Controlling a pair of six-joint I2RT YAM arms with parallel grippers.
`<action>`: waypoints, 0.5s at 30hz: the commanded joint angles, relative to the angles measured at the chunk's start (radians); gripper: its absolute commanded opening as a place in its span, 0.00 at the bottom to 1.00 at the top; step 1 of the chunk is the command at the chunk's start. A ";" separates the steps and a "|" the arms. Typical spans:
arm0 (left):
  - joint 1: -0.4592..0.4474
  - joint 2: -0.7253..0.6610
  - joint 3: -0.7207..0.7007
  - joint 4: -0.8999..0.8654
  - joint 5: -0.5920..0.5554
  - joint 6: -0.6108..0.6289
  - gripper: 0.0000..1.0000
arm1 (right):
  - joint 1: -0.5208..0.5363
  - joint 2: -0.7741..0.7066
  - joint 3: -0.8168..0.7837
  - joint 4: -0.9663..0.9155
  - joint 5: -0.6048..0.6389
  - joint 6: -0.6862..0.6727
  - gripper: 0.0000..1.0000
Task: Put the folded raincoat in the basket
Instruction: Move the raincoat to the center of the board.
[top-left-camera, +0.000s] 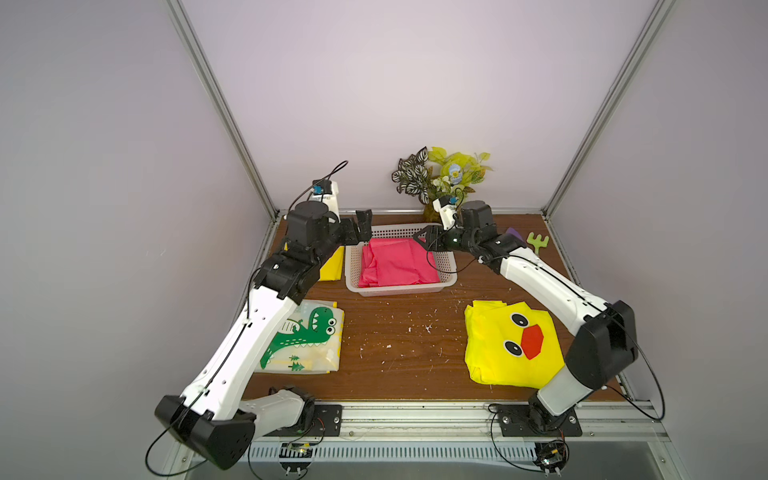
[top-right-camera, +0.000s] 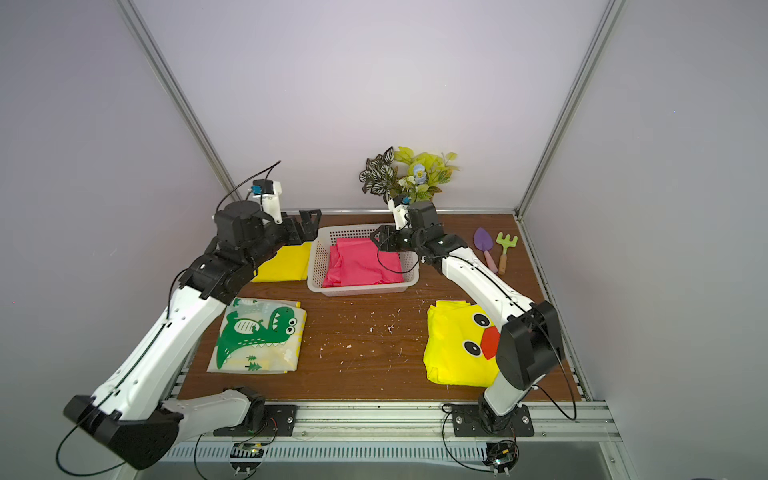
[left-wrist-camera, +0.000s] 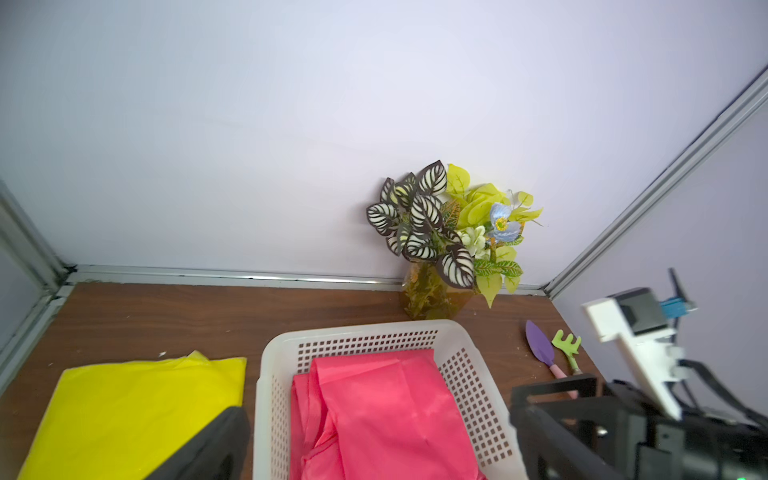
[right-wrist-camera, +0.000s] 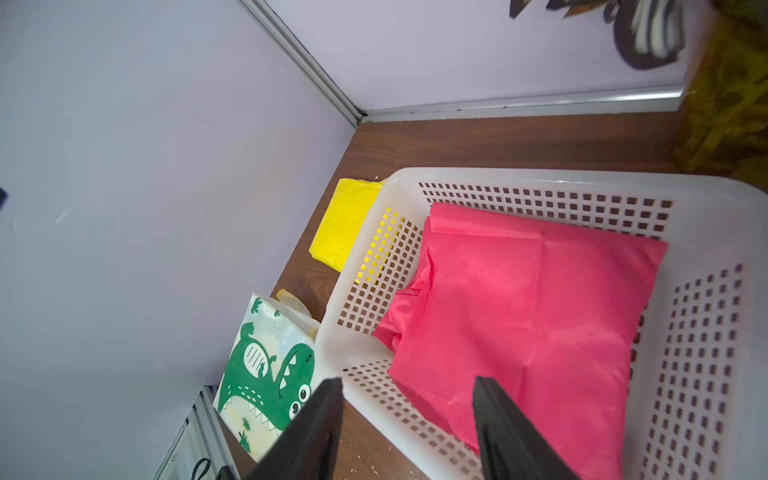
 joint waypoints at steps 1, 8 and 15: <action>-0.006 -0.096 -0.136 -0.016 -0.051 -0.046 1.00 | 0.023 -0.097 -0.100 -0.007 0.097 0.030 0.57; -0.006 -0.283 -0.366 -0.010 0.030 -0.185 1.00 | 0.094 -0.315 -0.295 -0.132 0.263 0.097 0.57; -0.010 -0.272 -0.427 -0.030 0.155 -0.231 1.00 | 0.133 -0.502 -0.483 -0.290 0.377 0.260 0.57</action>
